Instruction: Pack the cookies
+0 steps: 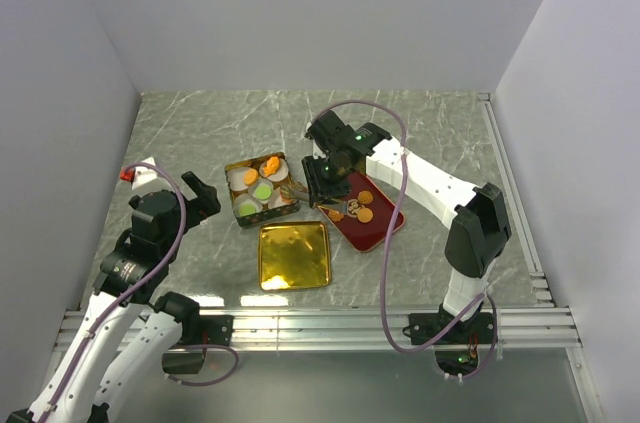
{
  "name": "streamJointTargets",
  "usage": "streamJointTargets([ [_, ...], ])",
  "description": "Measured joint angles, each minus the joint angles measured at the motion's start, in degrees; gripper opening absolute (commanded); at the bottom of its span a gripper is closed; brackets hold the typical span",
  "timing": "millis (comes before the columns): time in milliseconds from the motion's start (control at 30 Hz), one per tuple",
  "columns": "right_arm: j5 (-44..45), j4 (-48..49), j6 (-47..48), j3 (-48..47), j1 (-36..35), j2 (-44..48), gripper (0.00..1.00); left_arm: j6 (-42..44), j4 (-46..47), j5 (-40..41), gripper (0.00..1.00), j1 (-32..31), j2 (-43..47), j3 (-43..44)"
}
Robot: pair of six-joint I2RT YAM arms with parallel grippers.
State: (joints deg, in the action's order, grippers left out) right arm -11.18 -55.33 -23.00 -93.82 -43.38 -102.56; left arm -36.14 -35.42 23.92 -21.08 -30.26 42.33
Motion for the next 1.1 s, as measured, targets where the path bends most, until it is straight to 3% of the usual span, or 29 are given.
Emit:
streamJointTargets([
  [400,2.0,-0.6,0.2,-0.2,0.0,0.8,0.51,-0.1,-1.3,0.9,0.99,0.0,0.0,0.0],
  [667,4.3,-3.5,0.2,-5.8,2.4,5.0,0.51,-0.8,-1.9,1.0,0.99,0.0,0.1,0.0],
  [900,6.7,-4.0,1.5,-8.2,8.5,7.1,0.51,-1.1,-2.2,1.0,0.99,0.0,0.0,0.0],
  [1100,8.9,-4.0,1.9,-8.0,20.8,5.9,0.50,-1.2,-2.4,1.4,0.99,0.0,0.6,0.0],
])
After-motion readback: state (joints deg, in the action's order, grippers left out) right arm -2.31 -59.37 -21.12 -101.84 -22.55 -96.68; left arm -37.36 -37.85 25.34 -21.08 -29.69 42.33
